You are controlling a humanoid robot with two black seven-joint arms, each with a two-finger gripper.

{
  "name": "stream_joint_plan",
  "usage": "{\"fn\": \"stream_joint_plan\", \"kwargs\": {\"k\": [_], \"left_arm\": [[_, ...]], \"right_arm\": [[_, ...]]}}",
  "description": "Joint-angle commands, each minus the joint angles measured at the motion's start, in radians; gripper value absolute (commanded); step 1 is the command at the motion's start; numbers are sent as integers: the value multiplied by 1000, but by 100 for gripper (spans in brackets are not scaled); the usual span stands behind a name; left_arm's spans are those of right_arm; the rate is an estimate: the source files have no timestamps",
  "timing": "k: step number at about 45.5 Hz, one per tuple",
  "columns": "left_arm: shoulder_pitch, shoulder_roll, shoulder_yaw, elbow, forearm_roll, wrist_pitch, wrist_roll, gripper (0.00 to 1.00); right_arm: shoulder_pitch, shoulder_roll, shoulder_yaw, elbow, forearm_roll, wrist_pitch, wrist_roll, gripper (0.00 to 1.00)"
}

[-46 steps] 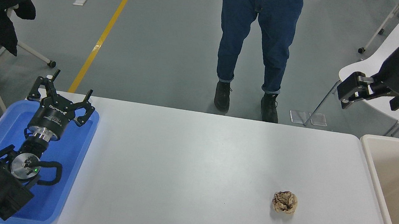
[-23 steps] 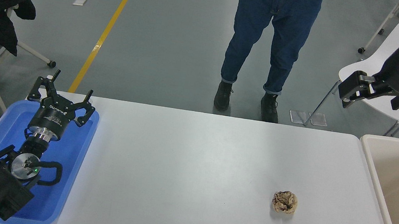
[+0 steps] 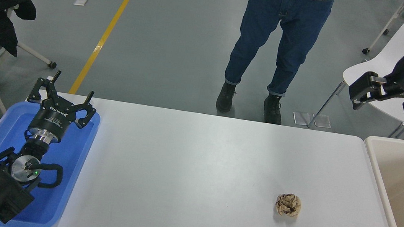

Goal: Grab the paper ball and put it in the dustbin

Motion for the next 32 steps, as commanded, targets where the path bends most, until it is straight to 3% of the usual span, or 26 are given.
{"fn": "stream_joint_plan", "kwargs": {"k": [1, 13, 20, 32], "left_arm": [[0, 0, 0, -1, 0, 0, 0, 100], [0, -1, 0, 0, 0, -2, 0, 100], [0, -1, 0, -1, 0, -2, 0, 100], [0, -1, 0, 0, 0, -2, 0, 100]], "right_arm": [[-14, -11, -7, 3, 16, 0, 0, 100], [-171, -58, 62, 4, 16, 0, 0, 100], [-418, -60, 265, -2, 11, 0, 0, 100], [-601, -2, 350, -3, -1, 0, 0, 100]]}}
